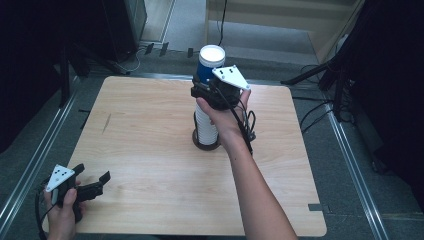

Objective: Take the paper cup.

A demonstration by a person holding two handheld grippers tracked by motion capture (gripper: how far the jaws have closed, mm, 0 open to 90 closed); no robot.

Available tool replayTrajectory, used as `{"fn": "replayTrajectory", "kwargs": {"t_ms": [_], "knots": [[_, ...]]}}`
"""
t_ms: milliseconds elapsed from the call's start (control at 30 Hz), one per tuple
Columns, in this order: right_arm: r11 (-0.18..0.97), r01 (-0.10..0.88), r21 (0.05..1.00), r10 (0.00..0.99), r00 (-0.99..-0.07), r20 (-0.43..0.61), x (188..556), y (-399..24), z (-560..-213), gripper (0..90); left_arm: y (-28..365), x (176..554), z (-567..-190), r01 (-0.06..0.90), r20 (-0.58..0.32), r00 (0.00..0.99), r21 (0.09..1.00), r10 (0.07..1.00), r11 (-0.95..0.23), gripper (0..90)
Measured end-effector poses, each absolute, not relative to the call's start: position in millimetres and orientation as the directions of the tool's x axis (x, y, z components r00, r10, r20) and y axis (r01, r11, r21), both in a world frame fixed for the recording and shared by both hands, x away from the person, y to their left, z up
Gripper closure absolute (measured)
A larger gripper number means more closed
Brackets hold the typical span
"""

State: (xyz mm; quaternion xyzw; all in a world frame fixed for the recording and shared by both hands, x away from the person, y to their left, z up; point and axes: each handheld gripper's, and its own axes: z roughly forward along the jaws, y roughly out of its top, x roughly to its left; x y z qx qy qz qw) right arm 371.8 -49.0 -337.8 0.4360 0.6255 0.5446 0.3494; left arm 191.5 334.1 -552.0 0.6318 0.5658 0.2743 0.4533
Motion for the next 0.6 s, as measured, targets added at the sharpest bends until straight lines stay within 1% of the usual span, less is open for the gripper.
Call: {"fn": "replayTrajectory", "kwargs": {"t_ms": [233,367,600], "knots": [[0.014,0.147,0.989,0.927,-0.372,0.043,371.1,-49.2,-327.1,18.5,334.6,191.4,-552.1,0.46,-0.174,0.203,0.886,0.963,0.064,1.5],[-0.012,0.136,0.991,0.925,-0.376,0.062,369.7,-51.6,-317.4,18.6,335.1,191.6,-552.2,0.457,-0.178,0.206,0.887,0.962,0.066,1.5],[-0.014,0.122,0.992,0.927,-0.371,0.059,368.0,-54.7,-304.2,18.6,336.0,191.6,-552.3,0.455,-0.186,0.209,0.887,0.96,0.073,1.5]]}}
